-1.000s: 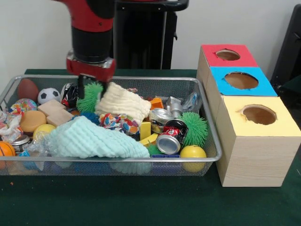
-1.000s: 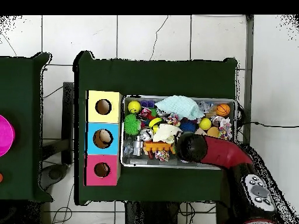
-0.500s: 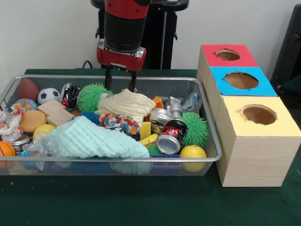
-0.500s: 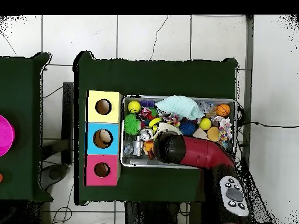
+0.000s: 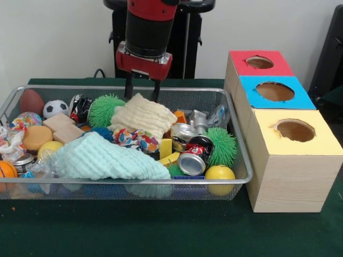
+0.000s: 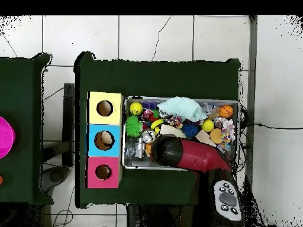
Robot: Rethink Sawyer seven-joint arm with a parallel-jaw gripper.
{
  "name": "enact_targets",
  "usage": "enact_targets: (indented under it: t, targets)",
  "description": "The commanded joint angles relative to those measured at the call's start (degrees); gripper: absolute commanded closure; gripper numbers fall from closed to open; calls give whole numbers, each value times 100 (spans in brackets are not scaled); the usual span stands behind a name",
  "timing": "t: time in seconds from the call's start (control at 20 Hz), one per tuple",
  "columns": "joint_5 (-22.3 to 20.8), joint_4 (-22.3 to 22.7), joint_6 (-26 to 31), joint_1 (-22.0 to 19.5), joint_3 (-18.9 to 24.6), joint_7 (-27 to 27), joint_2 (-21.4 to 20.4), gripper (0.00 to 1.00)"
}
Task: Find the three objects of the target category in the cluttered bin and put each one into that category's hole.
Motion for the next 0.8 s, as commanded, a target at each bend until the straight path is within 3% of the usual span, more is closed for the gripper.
enact_targets:
  t: [0.05,0.8]
  targets:
    - [624,-262,464,301,-132,1712,419,0]
    - [1471,-1172,566,806,-312,1737,1258,0]
